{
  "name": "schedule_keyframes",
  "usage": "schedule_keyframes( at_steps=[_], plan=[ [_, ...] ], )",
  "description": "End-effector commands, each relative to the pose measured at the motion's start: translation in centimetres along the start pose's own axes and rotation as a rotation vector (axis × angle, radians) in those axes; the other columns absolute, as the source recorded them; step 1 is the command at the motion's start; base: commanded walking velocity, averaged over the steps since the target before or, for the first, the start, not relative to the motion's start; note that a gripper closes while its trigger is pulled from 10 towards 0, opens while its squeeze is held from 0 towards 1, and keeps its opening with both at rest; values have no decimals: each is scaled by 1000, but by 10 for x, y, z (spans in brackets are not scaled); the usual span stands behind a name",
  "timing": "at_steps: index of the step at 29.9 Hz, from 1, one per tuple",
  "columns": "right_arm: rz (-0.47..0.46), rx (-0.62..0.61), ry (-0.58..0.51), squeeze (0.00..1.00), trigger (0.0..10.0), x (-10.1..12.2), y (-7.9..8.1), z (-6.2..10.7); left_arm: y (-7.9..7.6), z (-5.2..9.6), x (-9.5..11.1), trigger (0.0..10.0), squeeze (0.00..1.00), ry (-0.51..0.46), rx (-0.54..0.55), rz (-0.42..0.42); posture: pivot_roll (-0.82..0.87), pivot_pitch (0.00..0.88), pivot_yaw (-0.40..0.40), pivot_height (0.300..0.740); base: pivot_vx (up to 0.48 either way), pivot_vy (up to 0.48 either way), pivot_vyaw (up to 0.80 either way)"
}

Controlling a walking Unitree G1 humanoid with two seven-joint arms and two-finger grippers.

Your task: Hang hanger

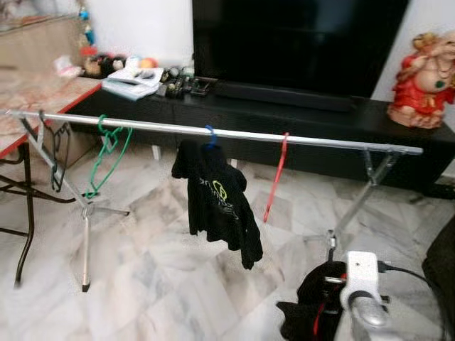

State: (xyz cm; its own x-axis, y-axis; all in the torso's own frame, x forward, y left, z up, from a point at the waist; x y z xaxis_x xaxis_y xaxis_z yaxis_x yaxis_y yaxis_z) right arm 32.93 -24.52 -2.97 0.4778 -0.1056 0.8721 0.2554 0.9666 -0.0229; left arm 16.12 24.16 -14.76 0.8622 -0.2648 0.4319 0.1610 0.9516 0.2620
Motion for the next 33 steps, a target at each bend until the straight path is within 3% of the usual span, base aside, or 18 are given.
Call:
schedule_keyframes(
  at_steps=[1, 15, 33],
  plan=[
    [-30, -43, 63, 0, 10000, -23, -16, 4, -2, 0, -2, 10000, 0, 4, -2, 12, 78, 0, -10, 740, 0, 0, 0],
    [-115, -74, 114, 0, 10000, -51, -17, 12, -4, 1, -2, 10000, 0, -5, -7, 23, 74, 0, 5, 740, 0, 0, 0],
    [-125, -58, 91, 0, 10000, -47, -12, 10, -2, 1, -1, 10000, 0, -12, 6, 37, 79, 0, 10, 740, 0, 171, 0]
  ],
)
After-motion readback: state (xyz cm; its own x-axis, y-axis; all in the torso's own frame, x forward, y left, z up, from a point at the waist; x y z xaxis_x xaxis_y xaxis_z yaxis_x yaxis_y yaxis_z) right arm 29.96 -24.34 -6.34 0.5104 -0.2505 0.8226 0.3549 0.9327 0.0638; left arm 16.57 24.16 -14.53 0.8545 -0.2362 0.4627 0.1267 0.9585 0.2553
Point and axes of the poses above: a point about 5 cm out from each wrist's last joint towards the gripper, its own z axis pointing back from the gripper into the wrist, its own x axis along the axis of the wrist's last joint, y = z × x, the point moved 6 cm from there along -z, pointing out of the wrist towards the gripper, and after that the axes turned 8 degrees about -z, right-handed, at the moved point
